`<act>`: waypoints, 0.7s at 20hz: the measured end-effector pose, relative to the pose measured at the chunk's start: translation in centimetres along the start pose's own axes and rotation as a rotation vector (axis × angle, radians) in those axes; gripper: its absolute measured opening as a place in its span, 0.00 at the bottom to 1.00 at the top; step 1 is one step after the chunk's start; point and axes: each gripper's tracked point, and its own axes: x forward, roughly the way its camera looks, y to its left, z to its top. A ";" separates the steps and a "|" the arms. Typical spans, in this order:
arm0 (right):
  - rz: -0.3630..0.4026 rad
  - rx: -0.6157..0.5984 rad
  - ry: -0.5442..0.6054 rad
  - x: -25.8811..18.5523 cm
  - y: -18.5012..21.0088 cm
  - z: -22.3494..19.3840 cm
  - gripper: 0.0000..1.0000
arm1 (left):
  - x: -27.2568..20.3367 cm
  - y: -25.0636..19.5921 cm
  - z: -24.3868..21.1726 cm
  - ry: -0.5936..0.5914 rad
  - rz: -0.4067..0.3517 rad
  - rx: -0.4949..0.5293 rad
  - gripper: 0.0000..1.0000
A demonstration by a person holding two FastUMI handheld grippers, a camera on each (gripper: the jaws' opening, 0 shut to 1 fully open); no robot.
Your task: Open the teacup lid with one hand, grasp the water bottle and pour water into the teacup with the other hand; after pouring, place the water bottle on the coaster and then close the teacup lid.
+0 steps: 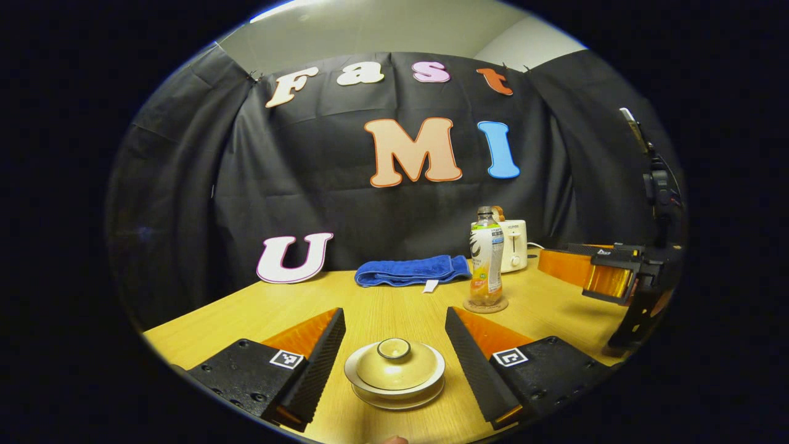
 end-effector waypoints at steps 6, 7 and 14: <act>-0.058 -0.036 0.003 -3.7 -0.8 -1.2 0.98 | -1.0 -0.7 -0.1 -0.032 0.009 -0.039 0.95; -0.064 -0.032 0.010 -4.1 -0.9 -1.6 0.95 | -1.0 -0.8 -0.4 -0.027 0.007 -0.045 0.94; -0.096 0.016 0.030 -4.9 -1.8 -2.6 0.98 | -1.1 -1.2 -1.3 -0.003 -0.002 -0.058 0.95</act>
